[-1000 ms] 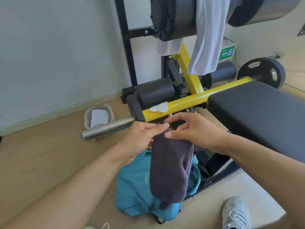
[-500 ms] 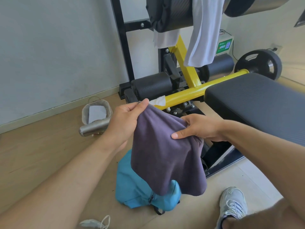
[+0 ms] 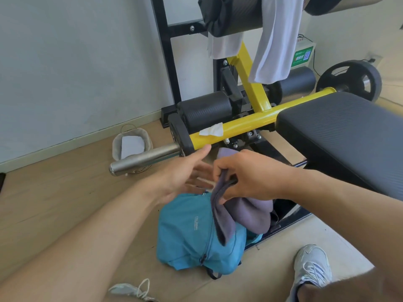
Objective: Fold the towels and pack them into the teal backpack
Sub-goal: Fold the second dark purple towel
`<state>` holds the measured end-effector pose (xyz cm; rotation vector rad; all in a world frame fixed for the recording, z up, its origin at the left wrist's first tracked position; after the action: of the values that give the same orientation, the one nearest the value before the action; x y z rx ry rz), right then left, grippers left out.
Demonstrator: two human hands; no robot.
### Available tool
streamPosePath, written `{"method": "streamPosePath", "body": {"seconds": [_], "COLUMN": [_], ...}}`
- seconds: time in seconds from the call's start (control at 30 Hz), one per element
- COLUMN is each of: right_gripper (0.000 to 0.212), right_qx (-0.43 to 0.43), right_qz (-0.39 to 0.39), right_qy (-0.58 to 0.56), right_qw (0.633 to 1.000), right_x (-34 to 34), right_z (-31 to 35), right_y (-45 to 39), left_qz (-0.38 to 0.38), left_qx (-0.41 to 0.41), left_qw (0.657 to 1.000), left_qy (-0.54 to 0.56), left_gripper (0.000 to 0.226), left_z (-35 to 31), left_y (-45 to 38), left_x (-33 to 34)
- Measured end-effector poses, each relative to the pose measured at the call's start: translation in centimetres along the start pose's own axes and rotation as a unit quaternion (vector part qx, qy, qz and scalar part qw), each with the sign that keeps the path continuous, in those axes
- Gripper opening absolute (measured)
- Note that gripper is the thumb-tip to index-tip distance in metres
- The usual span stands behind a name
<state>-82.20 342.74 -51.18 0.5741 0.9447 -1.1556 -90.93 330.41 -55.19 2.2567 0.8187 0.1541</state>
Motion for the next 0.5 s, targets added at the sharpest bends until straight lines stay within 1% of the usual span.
{"method": "streamPosePath", "body": {"seconds": [0.07, 0.13, 0.2, 0.23, 0.27, 0.33, 0.4, 0.43, 0.47, 0.5], "right_gripper": [0.03, 0.036, 0.046, 0.051, 0.056, 0.063, 0.063, 0.06, 0.055, 0.051], "right_qx": [-0.044, -0.069, -0.065, -0.056, -0.047, -0.035, -0.025, -0.017, -0.007, 0.002], "right_qz": [-0.032, -0.061, -0.076, -0.082, -0.086, -0.082, -0.069, -0.063, -0.059, -0.059], "right_qy": [0.049, 0.079, 0.092, 0.093, 0.089, 0.054, -0.026, -0.08, -0.135, -0.185], "right_qw": [0.997, 0.993, 0.991, 0.991, 0.991, 0.995, 0.997, 0.995, 0.989, 0.981], "right_x": [-0.3, -0.6, -0.8, -0.8, -0.8, -0.8, -0.5, -0.4, -0.3, -0.3], "right_z": [1.1, 1.6, 1.5, 1.5, 1.4, 1.4, 1.4, 1.3, 1.0, 0.8], "right_y": [-0.5, -0.7, -0.9, -0.9, -1.1, -1.2, -1.2, -1.1, -1.0, -0.8], "left_qz": [0.099, 0.164, 0.204, 0.216, 0.224, 0.237, 0.249, 0.254, 0.255, 0.249], "left_qx": [-0.047, -0.046, -0.021, -0.007, 0.0, -0.001, -0.006, -0.007, -0.003, 0.011], "left_qw": [0.994, 0.983, 0.971, 0.965, 0.962, 0.96, 0.96, 0.959, 0.959, 0.962], "left_qy": [0.016, 0.064, 0.126, 0.145, 0.154, 0.15, 0.129, 0.125, 0.122, 0.112], "left_gripper": [0.063, 0.053, 0.047, 0.052, 0.061, 0.082, 0.095, 0.1, 0.101, 0.095], "left_z": [0.7, 0.7, 0.1, -0.2, -0.4, -0.4, -0.1, -0.1, -0.1, 0.0], "left_y": [0.1, 0.2, 0.4, 0.6, 0.7, 0.8, 0.9, 1.0, 1.2, 1.3], "left_x": [1.5, 2.5, 3.0, 3.2, 3.2, 3.0, 2.7, 2.7, 2.7, 2.7]}}
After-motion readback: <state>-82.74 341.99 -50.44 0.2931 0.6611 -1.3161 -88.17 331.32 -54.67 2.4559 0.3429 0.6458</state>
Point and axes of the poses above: each hand's wrist, its own y-axis away from the middle knuckle, its own x-axis out of the palm, z = x × y, the point moved 5 cm from there along -y, towards the middle knuckle, and after that the axes turned 12 degrees about -x, right-handed, at the moved point
